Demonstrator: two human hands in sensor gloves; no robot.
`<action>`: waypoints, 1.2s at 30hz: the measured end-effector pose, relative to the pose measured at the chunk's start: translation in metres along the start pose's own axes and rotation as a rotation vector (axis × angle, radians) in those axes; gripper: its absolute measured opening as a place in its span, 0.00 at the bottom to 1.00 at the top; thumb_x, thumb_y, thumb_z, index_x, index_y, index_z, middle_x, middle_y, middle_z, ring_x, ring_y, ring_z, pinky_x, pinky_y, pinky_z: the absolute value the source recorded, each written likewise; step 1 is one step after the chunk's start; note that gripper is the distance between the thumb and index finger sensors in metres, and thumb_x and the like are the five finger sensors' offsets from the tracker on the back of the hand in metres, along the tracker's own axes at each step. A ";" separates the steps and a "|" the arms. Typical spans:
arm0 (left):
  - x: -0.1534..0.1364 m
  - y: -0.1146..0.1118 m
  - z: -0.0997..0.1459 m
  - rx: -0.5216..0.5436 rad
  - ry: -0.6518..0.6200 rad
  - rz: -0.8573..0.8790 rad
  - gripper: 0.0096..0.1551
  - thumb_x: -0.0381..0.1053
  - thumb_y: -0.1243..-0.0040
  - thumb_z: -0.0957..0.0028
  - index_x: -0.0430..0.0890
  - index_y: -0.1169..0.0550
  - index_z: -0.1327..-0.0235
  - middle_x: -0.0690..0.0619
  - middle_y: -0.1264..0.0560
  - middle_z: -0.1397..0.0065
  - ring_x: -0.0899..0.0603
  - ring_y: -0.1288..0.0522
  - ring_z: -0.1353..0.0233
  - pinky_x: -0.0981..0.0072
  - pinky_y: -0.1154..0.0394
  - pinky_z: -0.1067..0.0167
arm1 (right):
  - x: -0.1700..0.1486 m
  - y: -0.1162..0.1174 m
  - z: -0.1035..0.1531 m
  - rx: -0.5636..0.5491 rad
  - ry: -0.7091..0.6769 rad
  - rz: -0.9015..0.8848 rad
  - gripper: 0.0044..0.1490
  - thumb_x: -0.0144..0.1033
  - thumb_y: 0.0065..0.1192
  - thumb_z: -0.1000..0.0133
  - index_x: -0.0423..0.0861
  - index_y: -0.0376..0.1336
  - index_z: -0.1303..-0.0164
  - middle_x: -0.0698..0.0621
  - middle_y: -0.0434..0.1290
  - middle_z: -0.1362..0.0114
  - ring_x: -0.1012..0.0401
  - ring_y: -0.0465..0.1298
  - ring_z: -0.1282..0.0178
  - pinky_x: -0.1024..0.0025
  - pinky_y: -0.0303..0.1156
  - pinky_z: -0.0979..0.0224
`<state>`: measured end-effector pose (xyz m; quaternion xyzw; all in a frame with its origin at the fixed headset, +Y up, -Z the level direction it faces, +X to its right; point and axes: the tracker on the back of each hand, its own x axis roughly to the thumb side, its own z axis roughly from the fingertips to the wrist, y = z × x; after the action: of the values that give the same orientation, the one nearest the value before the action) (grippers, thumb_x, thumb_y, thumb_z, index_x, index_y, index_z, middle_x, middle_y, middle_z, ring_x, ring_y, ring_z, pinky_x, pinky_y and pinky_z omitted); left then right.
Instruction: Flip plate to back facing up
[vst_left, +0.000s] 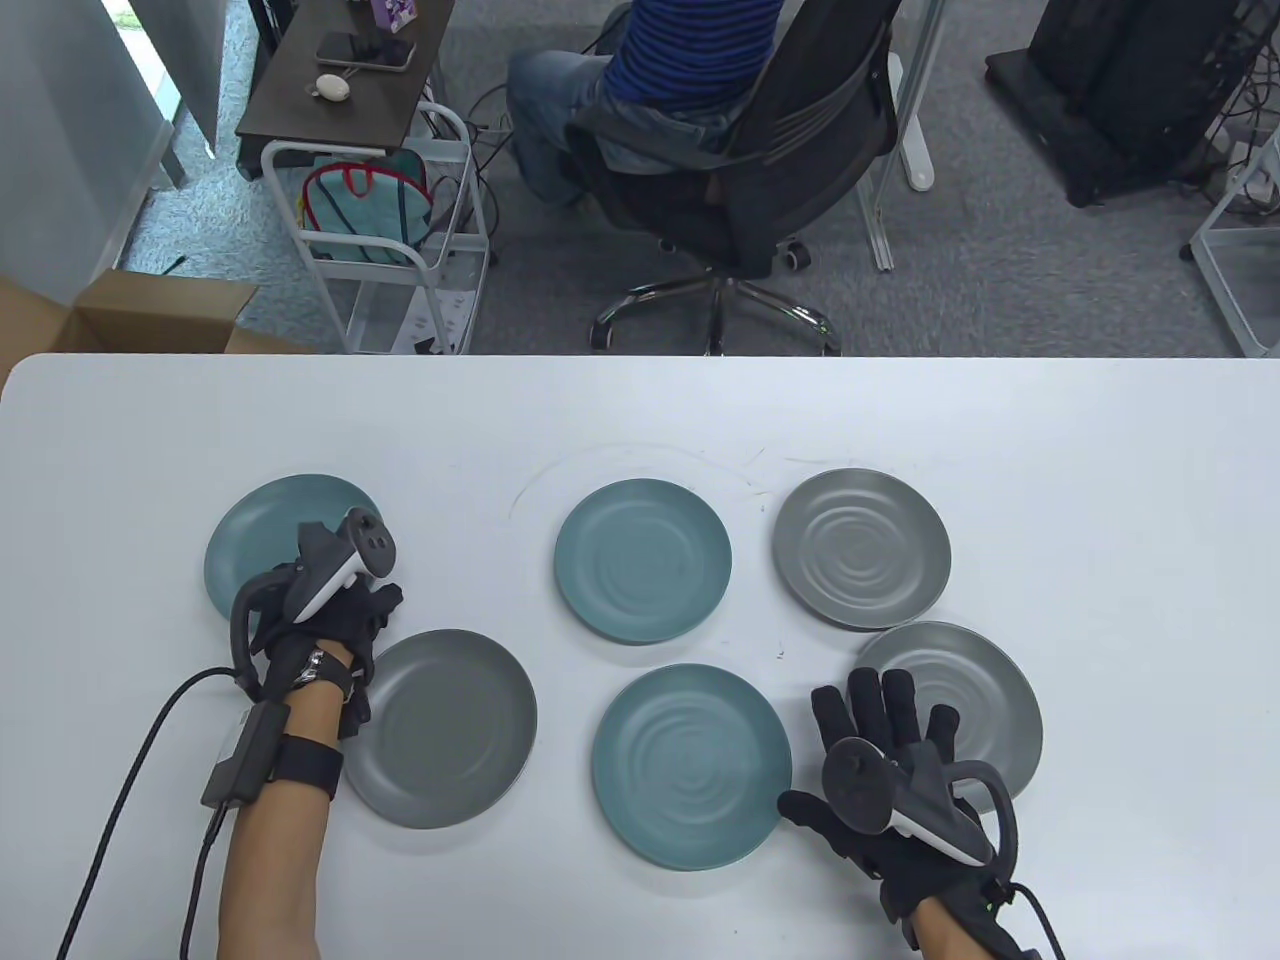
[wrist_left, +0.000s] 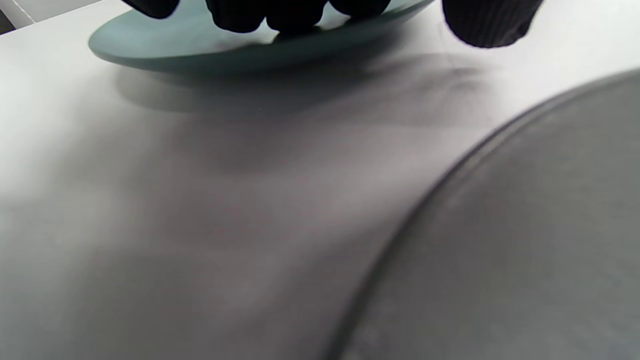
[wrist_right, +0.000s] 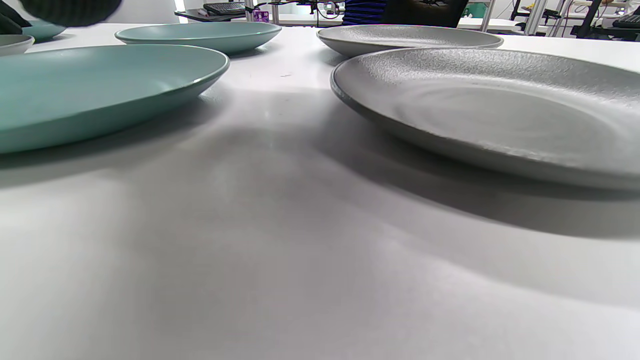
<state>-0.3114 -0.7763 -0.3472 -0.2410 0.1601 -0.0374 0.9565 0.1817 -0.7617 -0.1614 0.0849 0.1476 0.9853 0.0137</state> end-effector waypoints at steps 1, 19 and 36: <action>0.000 0.000 0.000 0.012 0.002 -0.008 0.46 0.68 0.49 0.42 0.50 0.42 0.14 0.41 0.41 0.16 0.30 0.38 0.15 0.31 0.37 0.26 | 0.000 0.000 0.000 0.000 0.001 0.001 0.64 0.73 0.47 0.49 0.47 0.33 0.14 0.38 0.31 0.12 0.40 0.30 0.15 0.28 0.33 0.22; 0.007 -0.002 0.000 0.102 -0.017 -0.077 0.40 0.61 0.45 0.41 0.46 0.37 0.18 0.38 0.35 0.21 0.30 0.28 0.23 0.40 0.25 0.33 | 0.000 0.000 0.000 -0.009 -0.006 -0.006 0.63 0.72 0.47 0.48 0.47 0.34 0.13 0.39 0.31 0.12 0.40 0.31 0.14 0.28 0.33 0.21; 0.014 0.025 0.025 0.154 -0.117 0.136 0.37 0.54 0.49 0.38 0.44 0.39 0.17 0.37 0.34 0.22 0.29 0.26 0.24 0.44 0.22 0.37 | -0.001 0.000 0.000 -0.005 -0.015 -0.025 0.62 0.72 0.47 0.48 0.47 0.34 0.13 0.39 0.32 0.12 0.40 0.31 0.14 0.28 0.33 0.21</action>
<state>-0.2903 -0.7449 -0.3421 -0.1573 0.1165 0.0296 0.9802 0.1829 -0.7618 -0.1615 0.0902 0.1461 0.9848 0.0274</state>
